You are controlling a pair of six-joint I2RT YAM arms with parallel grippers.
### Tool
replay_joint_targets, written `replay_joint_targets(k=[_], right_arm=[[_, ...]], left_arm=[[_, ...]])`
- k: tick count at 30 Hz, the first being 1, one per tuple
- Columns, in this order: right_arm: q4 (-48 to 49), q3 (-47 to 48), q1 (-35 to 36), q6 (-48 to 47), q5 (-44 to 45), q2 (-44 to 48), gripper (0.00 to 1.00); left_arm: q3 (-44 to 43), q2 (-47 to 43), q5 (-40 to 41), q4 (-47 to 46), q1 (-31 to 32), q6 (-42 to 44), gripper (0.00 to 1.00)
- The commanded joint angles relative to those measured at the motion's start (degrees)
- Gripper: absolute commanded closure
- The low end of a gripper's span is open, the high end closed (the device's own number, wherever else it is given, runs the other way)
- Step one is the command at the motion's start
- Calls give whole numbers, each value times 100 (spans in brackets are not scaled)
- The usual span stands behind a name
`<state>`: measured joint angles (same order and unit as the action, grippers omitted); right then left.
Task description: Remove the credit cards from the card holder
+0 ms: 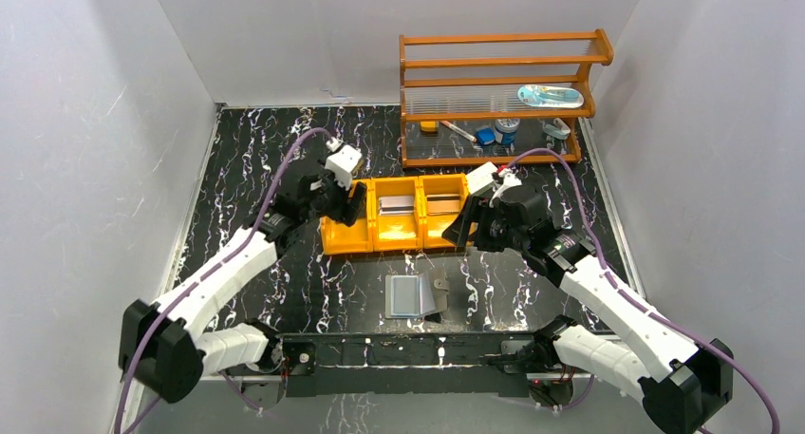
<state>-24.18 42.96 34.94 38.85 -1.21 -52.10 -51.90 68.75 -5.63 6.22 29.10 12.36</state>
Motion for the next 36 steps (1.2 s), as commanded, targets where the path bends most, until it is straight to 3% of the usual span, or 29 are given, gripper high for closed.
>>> replay_joint_targets(k=[1,4,6,7,11,15,26,36], right_arm=[[749,-81,-2,201,-1342,38,24],[501,10,403,300,-1041,-64,27],[280,163,1097,430,-190,-115,27],[198,258,1513,507,403,-193,27],[-430,870,2961,931,2048,-1128,26],[-688,1145,3781,1730,3104,-2004,26],[-343,1685,3933,1897,2848,-3568,20],[-1294,2224,3933,2461,3302,-4264,19]], left_arm=[[539,-766,-124,47,7,-2039,34],[825,-1312,-31,345,6,-2568,31],[943,-1643,283,682,-1,-2876,26],[976,-1794,585,855,-5,-3042,18],[1129,-2413,1034,1105,-11,-3240,2],[1250,-2751,1225,1257,-19,-3370,2],[1226,-2406,1083,1874,-19,-3537,2],[1196,-2315,1358,2030,-19,-3565,2]])
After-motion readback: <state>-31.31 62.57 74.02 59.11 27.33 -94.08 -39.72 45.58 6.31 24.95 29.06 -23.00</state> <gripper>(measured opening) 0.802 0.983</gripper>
